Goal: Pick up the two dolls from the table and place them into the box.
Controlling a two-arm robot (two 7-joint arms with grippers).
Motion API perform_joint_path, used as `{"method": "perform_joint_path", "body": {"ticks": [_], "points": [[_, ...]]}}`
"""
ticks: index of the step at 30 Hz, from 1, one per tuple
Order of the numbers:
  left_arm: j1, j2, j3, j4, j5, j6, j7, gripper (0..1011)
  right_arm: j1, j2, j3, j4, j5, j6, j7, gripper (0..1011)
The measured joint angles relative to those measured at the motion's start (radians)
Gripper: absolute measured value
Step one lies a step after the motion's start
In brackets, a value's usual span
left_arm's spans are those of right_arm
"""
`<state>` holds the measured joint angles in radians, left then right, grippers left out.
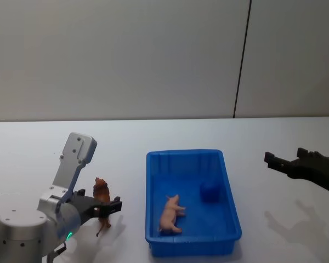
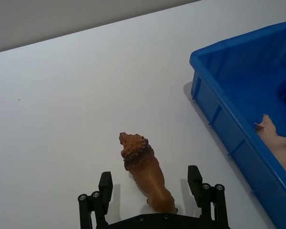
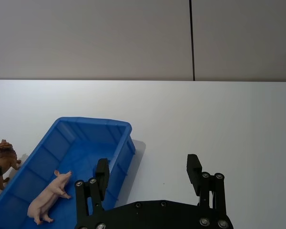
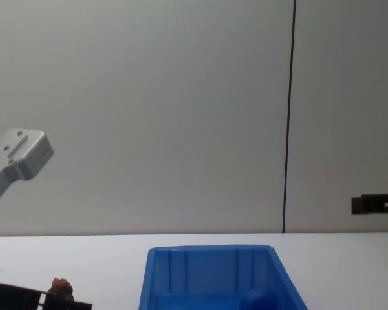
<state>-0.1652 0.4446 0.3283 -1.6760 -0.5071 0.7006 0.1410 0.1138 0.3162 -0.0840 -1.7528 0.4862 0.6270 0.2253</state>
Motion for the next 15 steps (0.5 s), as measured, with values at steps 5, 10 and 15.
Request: {"method": "perform_joint_path", "body": {"ticks": [5,10,15], "points": [[-0.010,-0.012,0.000,0.025,0.003,0.004,0.006,1001,0.000,0.000,0.000,0.000,0.000,0.000,0.000,1001],[-0.027,-0.031,0.000,0.059,0.008,0.004,0.009,1001,0.000,0.000,0.000,0.000,0.000,0.000,0.000,1001],[-0.040,-0.046,0.001,0.085,0.013,0.004,0.010,1001,0.000,0.000,0.000,0.000,0.000,0.000,0.000,1001]]}}
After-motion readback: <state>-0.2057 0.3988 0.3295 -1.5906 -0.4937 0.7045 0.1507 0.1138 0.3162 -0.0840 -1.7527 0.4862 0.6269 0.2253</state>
